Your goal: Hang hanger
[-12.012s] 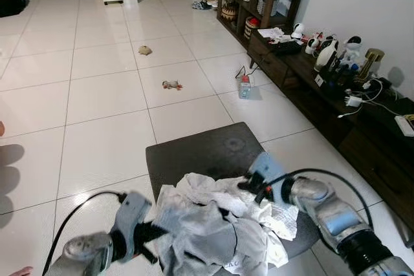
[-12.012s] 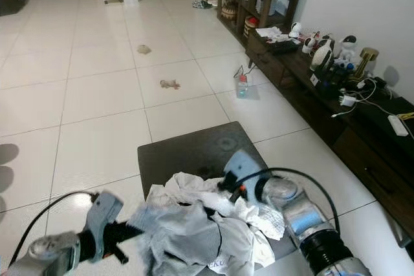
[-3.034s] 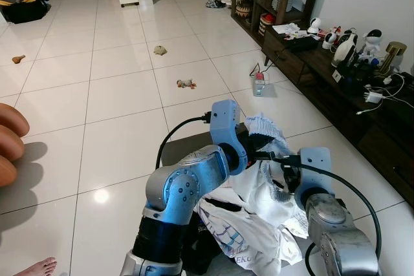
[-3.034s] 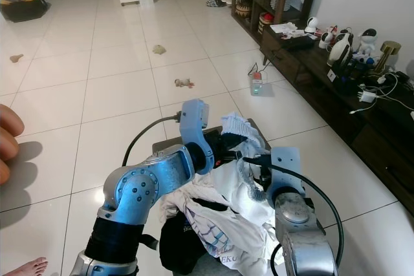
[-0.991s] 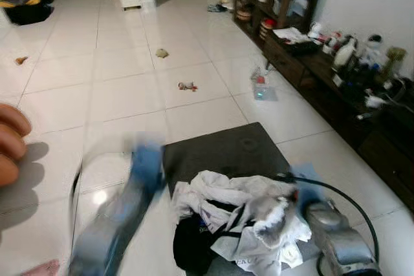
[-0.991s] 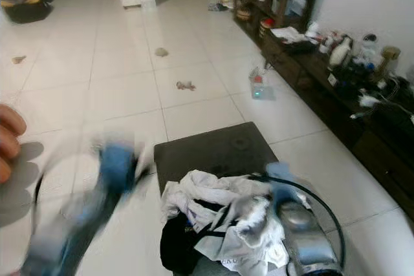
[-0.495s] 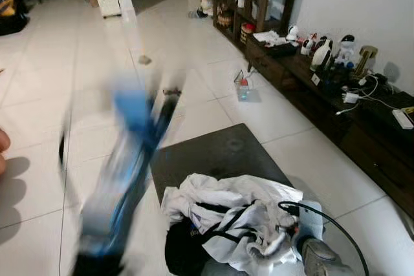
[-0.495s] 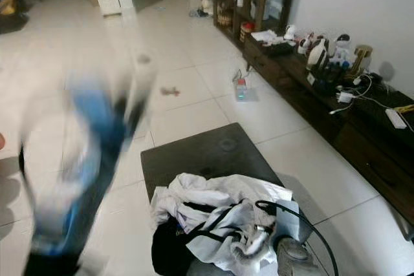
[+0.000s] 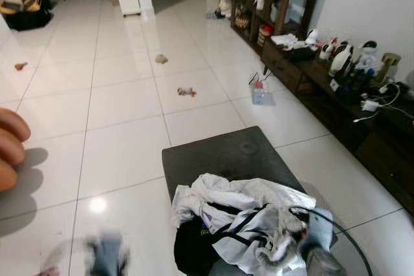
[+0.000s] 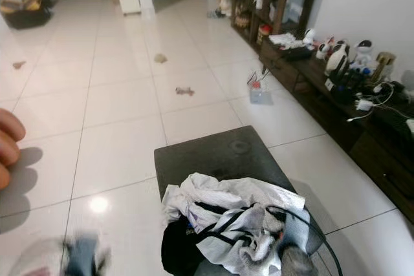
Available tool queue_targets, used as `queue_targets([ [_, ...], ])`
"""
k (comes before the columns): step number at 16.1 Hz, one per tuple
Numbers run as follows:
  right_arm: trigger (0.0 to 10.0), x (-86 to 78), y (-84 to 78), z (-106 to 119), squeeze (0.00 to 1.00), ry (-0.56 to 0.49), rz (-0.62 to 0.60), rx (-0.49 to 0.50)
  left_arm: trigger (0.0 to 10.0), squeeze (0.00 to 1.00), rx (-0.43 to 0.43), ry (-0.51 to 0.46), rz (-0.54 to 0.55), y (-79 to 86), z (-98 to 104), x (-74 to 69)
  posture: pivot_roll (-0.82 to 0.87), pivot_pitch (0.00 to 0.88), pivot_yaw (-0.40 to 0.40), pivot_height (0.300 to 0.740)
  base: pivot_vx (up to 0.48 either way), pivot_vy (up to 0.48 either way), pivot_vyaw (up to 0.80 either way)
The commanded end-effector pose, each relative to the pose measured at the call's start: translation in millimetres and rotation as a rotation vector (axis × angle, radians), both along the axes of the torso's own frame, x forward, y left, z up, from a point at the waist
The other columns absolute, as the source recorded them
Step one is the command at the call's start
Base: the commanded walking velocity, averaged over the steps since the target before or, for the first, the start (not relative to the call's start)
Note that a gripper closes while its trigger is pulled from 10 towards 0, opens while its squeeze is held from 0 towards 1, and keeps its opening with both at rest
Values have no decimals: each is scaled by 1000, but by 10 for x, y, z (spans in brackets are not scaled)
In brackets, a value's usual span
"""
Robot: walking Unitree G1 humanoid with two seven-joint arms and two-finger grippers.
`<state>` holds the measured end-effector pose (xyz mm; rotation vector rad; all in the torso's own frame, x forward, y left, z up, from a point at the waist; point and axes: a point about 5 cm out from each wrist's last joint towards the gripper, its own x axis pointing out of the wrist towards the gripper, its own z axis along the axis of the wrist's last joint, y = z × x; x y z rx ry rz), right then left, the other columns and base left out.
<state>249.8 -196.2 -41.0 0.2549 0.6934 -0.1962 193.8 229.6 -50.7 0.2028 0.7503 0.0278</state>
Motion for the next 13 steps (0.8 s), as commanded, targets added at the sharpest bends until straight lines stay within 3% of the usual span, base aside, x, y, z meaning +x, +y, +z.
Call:
queue_targets([
  [1, 0, -91, -38, -62, 0, 19, -55, 34, 10000, 0, 26, 112, -15, -1, -171, -200, 25, 63, -10, 740, 0, 0, 0],
  [2, 0, -123, -38, -87, 0, 31, -66, 48, 10000, 0, 44, 140, -25, -2, -209, -246, 22, 60, -9, 740, 0, 0, 0],
  [3, 10000, -240, -42, -170, 0, 82, -66, 51, 10000, 0, 69, 162, -12, 19, -241, -284, 19, 57, -8, 740, 0, 0, 0],
  [5, 10000, -341, -89, -227, 0, 114, -115, 59, 10000, 0, 127, 150, -31, 46, -226, -243, 29, 57, -8, 740, 0, 0, 0],
  [7, 10000, -461, -102, -295, 0, 149, -124, 60, 10000, 0, 129, 143, -55, 24, -213, -166, 32, 54, -3, 740, 0, 0, 0],
  [10, 10000, -554, 31, -365, 0, 203, 92, -38, 10000, 0, 115, 184, -95, -48, -281, -198, 24, 54, -1, 740, 0, 0, 0],
  [13, 10000, -566, 47, -372, 0, 204, 129, -41, 10000, 0, 124, 246, -125, -42, -350, -335, 20, 58, -2, 740, 0, 0, 0],
])
